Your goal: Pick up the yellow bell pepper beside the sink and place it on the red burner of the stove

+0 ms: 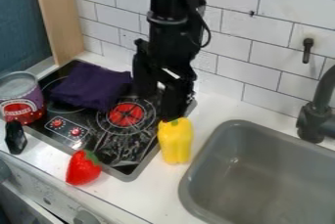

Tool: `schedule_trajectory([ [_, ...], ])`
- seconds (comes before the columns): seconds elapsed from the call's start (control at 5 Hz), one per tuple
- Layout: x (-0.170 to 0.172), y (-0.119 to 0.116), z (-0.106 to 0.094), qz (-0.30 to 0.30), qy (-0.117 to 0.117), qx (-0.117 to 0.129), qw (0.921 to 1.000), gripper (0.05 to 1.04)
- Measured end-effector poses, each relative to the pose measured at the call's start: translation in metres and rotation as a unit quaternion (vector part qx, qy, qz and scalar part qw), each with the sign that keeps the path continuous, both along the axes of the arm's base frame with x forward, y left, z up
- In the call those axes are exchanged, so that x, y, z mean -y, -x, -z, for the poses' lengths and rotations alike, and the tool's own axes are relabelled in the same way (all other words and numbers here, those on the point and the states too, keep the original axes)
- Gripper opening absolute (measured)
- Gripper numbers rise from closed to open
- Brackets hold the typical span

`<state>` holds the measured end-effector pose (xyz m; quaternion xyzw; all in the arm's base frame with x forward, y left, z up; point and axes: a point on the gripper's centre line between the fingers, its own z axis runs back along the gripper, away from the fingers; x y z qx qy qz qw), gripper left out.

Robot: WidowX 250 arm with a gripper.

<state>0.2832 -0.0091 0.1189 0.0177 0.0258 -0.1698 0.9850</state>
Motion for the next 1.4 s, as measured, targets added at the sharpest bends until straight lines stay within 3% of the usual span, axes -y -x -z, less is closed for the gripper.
schedule_trajectory([
  [0.4, 0.002, -0.006, 0.028, 0.010, 0.004, -0.032, 0.9994, 1.001],
  [1.0, 0.005, -0.021, 0.032, 0.008, 0.013, -0.026, 0.9995, 0.960],
  [1.4, 0.007, -0.022, 0.035, 0.010, 0.016, -0.037, 0.9991, 0.385],
])
